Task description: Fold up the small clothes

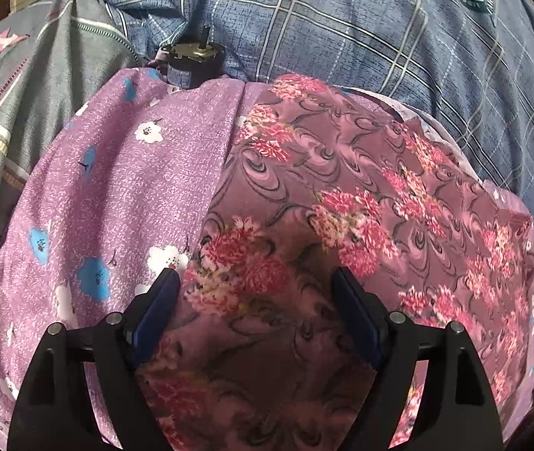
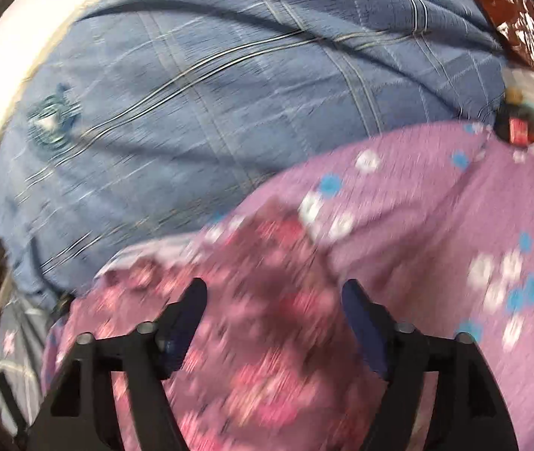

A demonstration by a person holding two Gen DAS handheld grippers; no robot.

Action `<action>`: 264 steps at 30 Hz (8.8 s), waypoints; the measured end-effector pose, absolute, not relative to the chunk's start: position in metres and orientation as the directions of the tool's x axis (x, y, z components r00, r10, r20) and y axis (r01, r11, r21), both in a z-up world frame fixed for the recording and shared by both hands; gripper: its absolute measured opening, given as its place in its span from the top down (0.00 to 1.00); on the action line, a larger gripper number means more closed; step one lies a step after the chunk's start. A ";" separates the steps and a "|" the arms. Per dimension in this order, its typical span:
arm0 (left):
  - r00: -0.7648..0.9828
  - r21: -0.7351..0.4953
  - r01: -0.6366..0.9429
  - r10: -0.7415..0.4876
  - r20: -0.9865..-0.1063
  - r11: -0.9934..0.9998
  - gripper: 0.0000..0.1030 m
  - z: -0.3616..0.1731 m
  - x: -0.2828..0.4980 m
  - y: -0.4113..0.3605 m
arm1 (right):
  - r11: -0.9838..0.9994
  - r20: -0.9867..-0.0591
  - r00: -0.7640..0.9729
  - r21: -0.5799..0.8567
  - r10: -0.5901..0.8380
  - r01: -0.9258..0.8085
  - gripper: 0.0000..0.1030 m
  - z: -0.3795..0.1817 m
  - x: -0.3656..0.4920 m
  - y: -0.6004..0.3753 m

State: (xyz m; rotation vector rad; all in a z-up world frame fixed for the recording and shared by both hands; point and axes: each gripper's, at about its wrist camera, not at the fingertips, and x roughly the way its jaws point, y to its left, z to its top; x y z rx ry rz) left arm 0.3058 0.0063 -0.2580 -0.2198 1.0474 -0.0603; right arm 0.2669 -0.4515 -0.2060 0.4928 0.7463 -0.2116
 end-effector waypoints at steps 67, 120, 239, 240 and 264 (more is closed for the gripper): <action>0.520 -0.653 -0.230 -0.475 -0.709 0.722 0.19 -0.249 0.190 0.040 | 0.800 -0.568 0.656 0.593 0.497 -0.092 0.59 -0.232 0.156 -0.285; 0.481 -0.210 0.460 -0.441 -0.757 0.863 0.91 -0.210 0.177 -0.308 | 0.531 -0.478 0.827 0.802 0.296 0.274 0.83 -0.249 0.132 -0.527; 0.908 0.094 0.187 -0.135 -0.396 0.978 0.02 -0.022 0.047 -0.105 | 0.899 -0.349 0.925 0.437 0.148 0.021 0.39 -0.080 -0.033 -0.333; 0.909 0.089 0.185 -0.136 -0.394 0.979 0.00 -0.021 0.044 -0.102 | 0.901 -0.346 0.926 0.434 0.153 0.014 0.39 -0.078 -0.034 -0.330; 0.909 0.096 0.101 -0.052 -0.414 0.990 0.00 -0.032 0.033 -0.067 | 0.936 -0.364 0.916 0.352 0.168 -0.032 0.37 -0.069 -0.035 -0.283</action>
